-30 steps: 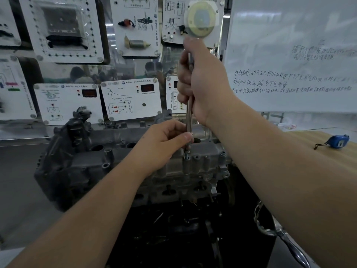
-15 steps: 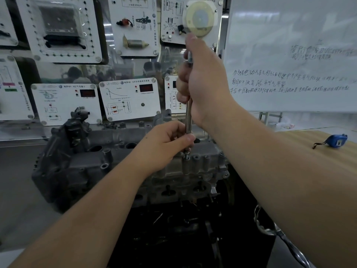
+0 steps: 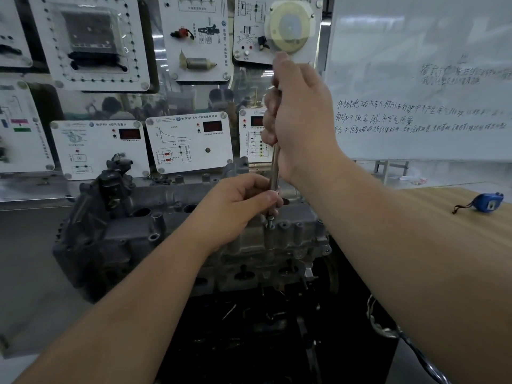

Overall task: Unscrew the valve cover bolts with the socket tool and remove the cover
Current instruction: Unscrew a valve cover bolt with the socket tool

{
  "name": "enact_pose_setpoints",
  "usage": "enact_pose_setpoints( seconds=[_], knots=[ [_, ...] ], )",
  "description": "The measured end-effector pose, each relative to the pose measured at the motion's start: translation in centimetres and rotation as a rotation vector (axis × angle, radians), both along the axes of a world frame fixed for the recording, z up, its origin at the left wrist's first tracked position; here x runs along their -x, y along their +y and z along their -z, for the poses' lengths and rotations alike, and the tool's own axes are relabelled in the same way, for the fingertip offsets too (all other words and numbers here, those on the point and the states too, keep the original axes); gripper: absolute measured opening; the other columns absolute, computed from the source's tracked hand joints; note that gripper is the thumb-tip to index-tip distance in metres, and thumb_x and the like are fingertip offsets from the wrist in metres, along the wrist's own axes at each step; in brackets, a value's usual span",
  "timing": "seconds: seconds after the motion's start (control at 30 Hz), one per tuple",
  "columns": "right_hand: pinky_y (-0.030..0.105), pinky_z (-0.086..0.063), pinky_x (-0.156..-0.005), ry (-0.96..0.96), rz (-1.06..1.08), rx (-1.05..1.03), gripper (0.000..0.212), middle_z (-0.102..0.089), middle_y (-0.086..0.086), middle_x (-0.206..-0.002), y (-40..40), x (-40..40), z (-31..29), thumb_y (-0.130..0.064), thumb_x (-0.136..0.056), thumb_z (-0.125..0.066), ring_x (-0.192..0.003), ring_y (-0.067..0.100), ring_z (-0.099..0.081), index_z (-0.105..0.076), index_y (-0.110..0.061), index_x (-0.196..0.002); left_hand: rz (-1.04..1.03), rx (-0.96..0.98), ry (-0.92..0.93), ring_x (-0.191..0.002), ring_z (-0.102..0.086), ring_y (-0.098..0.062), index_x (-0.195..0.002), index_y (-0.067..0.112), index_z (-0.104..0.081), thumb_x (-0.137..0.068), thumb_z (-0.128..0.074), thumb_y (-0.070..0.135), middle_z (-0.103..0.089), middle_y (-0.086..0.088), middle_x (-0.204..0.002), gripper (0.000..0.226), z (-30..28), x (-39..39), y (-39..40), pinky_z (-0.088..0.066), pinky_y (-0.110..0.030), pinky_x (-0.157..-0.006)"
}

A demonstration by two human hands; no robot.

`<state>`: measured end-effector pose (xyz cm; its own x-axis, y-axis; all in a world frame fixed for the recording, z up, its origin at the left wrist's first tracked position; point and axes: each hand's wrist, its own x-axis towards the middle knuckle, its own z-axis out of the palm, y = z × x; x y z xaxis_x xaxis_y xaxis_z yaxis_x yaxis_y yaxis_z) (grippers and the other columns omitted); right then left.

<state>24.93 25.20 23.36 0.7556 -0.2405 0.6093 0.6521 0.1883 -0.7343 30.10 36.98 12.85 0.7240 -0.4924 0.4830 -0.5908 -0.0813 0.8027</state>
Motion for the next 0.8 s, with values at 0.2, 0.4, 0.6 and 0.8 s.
enact_pose_setpoints(
  seconds=[0.2, 0.4, 0.6, 0.8],
  knots=[
    [0.028, -0.029, -0.046, 0.117, 0.002, 0.049, 0.036, -0.042, -0.005, -0.052, -0.4, 0.1, -0.6, -0.028, -0.104, -0.044, -0.043, 0.012, -0.033, -0.057, -0.015, -0.073, -0.181, -0.034, -0.118, -0.069, -0.068, -0.007, -0.085, 0.042, -0.068, -0.067, -0.073, 0.068, -0.072, 0.009, -0.076, 0.031, 0.1, -0.4, -0.6, -0.059, -0.029, -0.071],
    [0.022, -0.02, -0.043, 0.07, -0.203, 0.095, 0.04, -0.034, -0.009, -0.048, 0.0, 0.0, -0.2, -0.036, -0.102, -0.052, -0.042, 0.013, -0.02, -0.046, -0.024, -0.065, 0.004, -0.07, -0.038, -0.097, -0.075, -0.015, -0.102, 0.04, -0.073, -0.086, -0.066, 0.048, -0.078, 0.008, -0.107, 0.02, 0.0, 0.1, -0.1, -0.057, -0.044, -0.097],
    [0.026, -0.029, -0.045, 0.005, -0.02, 0.044, 0.033, -0.047, -0.001, -0.06, 0.1, -0.3, 0.0, -0.027, -0.105, -0.052, -0.049, 0.013, -0.036, -0.061, -0.016, -0.075, -0.135, 0.0, -0.046, -0.08, -0.077, -0.024, -0.082, 0.028, -0.068, -0.064, -0.077, 0.06, -0.075, -0.004, -0.081, 0.038, -0.2, 0.3, -1.0, -0.06, -0.058, -0.087],
    [0.026, -0.027, -0.045, 0.098, -0.01, 0.059, 0.034, -0.035, -0.006, -0.051, 0.6, -0.2, -0.5, -0.029, -0.102, -0.046, -0.04, 0.009, -0.028, -0.055, -0.016, -0.072, -0.043, 0.0, 0.008, -0.092, -0.076, -0.025, -0.098, 0.029, -0.074, -0.081, -0.073, 0.049, -0.078, 0.0, -0.097, 0.026, -0.2, 0.0, -0.4, -0.058, -0.054, -0.096]
  ],
)
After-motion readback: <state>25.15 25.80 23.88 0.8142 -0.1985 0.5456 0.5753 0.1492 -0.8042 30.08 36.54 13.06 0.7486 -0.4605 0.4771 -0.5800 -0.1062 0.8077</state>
